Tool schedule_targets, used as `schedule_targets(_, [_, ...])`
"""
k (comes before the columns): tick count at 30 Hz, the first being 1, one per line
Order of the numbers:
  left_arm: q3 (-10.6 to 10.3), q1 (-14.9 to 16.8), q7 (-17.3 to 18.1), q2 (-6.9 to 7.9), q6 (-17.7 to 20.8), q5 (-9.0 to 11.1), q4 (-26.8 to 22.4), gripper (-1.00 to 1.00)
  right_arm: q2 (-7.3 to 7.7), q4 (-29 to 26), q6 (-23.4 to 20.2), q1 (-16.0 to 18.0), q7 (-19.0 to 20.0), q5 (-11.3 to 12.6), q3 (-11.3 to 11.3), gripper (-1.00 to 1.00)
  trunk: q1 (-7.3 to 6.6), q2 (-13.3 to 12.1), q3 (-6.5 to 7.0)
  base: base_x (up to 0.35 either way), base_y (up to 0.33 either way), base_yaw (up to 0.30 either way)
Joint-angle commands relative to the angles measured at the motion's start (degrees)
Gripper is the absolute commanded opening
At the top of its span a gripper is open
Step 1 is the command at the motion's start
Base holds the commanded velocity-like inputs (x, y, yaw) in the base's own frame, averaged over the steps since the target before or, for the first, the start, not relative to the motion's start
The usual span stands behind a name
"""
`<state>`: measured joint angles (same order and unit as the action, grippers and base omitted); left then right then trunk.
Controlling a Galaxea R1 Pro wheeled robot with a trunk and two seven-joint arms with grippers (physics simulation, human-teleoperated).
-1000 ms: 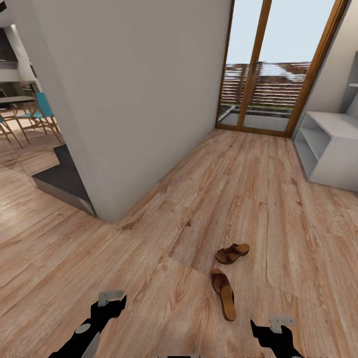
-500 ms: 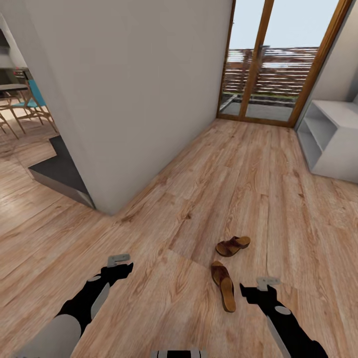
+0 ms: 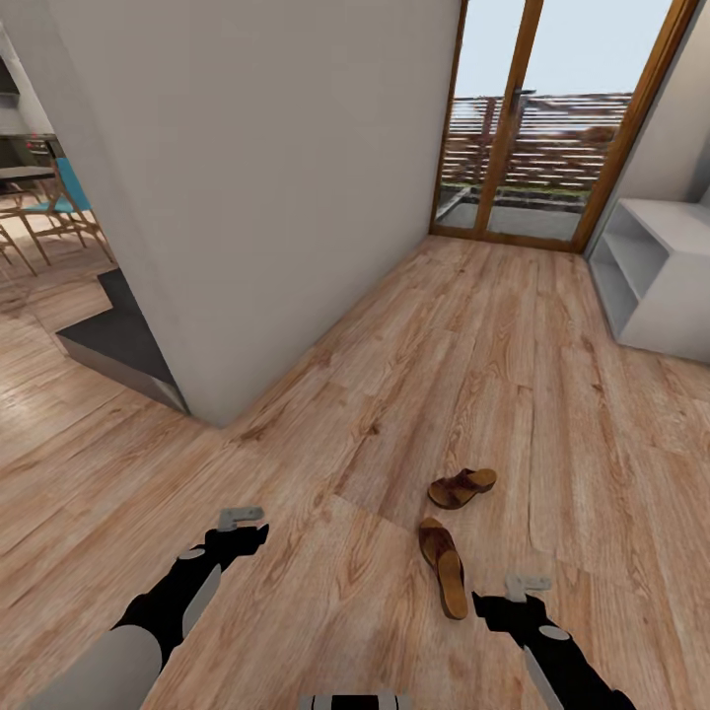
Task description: Pick up the two gym shoes and the two sandals from the corridor floor and place them onto the hallstand (shoe rack) in the corridor, making sure they are on the rack and not on the floor. Arrange them so the two gym shoes are next to each other and the two sandals are next to each other.
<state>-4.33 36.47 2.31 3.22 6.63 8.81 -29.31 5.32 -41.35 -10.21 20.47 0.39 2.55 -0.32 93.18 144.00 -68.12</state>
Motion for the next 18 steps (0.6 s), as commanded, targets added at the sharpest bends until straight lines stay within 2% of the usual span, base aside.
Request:
schedule_targets(1, [-0.38, -0.01, -0.05, 0.08, 0.29, 0.60, -0.09, 1.00, -0.03, -0.04, -0.32, 0.00, 0.04, 0.26, -0.03, 1.00, -0.01, 0.02, -0.05, 0.059, 0.007, 0.000])
schedule_targets(8, [-0.33, 0.00, -0.03, -0.01, 0.24, 0.65, -0.09, 1.00, -0.32, 0.21, -0.34, 0.01, 0.00, 0.29, -0.03, 1.00, -0.01, 0.02, -0.05, 0.131, 0.073, 0.000])
schedule_targets(18, [-0.26, -0.15, -0.02, 0.03, -0.31, 0.61, -0.12, 1.00, -1.25, 0.39, -0.34, 0.01, -0.03, 0.27, -0.03, 1.00, -0.01, 0.02, -0.05, 0.025, 0.014, 0.000])
